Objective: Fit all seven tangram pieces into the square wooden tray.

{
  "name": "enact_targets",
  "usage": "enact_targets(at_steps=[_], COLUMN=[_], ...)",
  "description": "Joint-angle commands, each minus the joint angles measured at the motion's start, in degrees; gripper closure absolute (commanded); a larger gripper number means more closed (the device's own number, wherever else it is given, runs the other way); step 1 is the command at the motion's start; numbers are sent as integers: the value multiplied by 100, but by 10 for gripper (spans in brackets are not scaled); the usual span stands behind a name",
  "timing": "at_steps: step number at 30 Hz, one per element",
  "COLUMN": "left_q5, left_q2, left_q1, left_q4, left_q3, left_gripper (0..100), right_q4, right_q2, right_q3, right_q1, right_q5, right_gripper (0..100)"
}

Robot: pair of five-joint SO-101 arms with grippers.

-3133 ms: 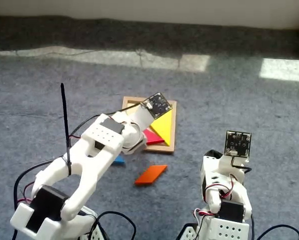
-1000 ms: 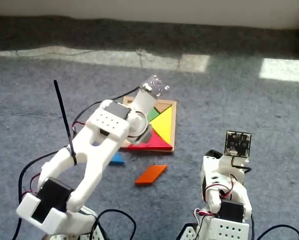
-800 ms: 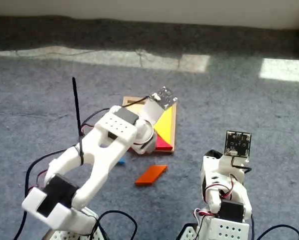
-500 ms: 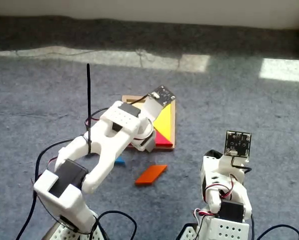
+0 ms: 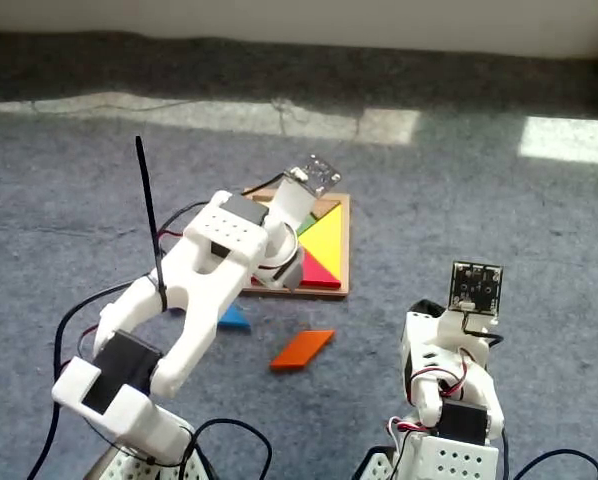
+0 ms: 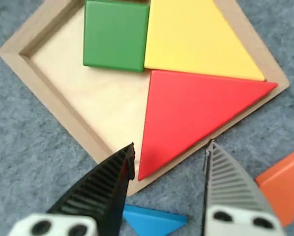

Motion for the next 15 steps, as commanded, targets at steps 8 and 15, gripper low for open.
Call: enact_targets(at_steps=[8,15], left_q5=[-18,-18], left_q2=[-224,-224], left_q1=[-189,-374], left_q4=[-607,-782], left_q3=[101,127], left_gripper=[765,765], right_q4=[4,4], right_q2=[31,31], right_q3=[831,831], right_q1=[66,66], right_q5=[53,53], right_gripper=[991,991])
